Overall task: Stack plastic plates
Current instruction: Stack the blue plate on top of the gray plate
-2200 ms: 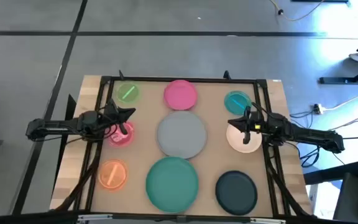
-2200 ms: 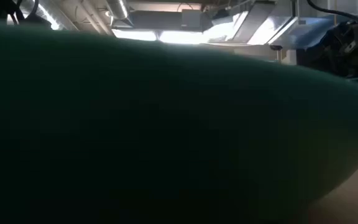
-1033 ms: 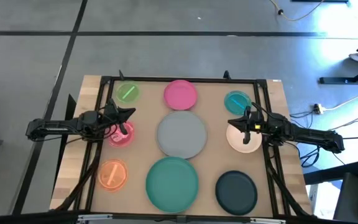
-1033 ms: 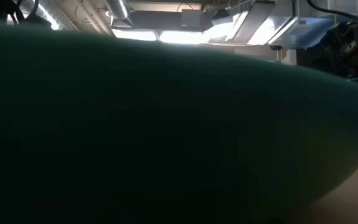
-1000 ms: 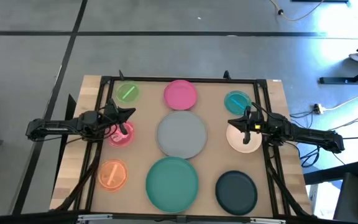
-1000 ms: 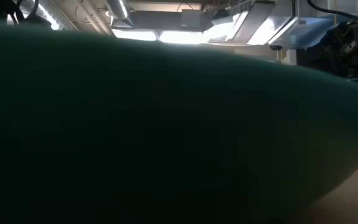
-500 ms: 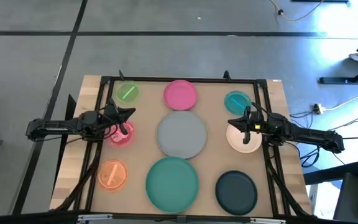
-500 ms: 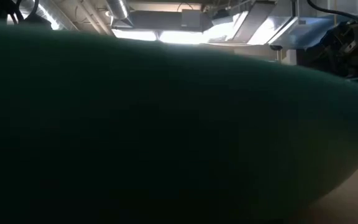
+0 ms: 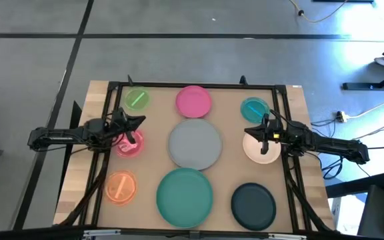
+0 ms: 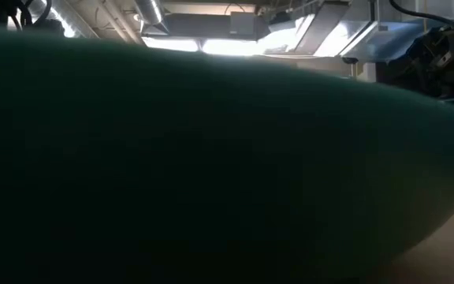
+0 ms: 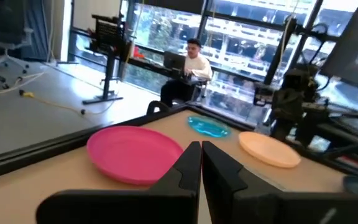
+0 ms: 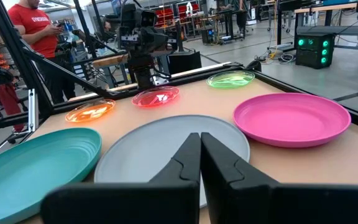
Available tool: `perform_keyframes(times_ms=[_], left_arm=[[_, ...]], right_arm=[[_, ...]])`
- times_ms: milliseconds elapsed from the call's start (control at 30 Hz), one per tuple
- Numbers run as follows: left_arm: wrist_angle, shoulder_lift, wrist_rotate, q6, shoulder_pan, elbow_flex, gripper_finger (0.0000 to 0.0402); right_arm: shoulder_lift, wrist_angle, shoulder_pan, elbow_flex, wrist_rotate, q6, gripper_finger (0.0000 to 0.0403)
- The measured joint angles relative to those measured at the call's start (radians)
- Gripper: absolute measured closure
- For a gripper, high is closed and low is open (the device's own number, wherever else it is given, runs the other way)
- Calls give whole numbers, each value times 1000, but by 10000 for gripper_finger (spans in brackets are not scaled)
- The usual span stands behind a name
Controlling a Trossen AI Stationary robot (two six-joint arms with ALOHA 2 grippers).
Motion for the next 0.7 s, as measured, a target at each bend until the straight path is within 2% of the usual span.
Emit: perform_keyframes(times_ms=[100, 267, 433, 700], left_arm=[[28, 1, 90, -3, 0, 0, 394], [92, 1, 216, -47, -1, 0, 394], [106, 10, 221, -49, -23, 0, 394], [206, 144, 192, -52, -77, 0, 394]], right_arm=[[0, 18, 0, 0, 9, 38, 400], [0, 175, 0, 0, 75, 15, 400], [14, 376, 0, 0, 65, -49, 400], [71, 473, 1, 0, 18, -31, 400]])
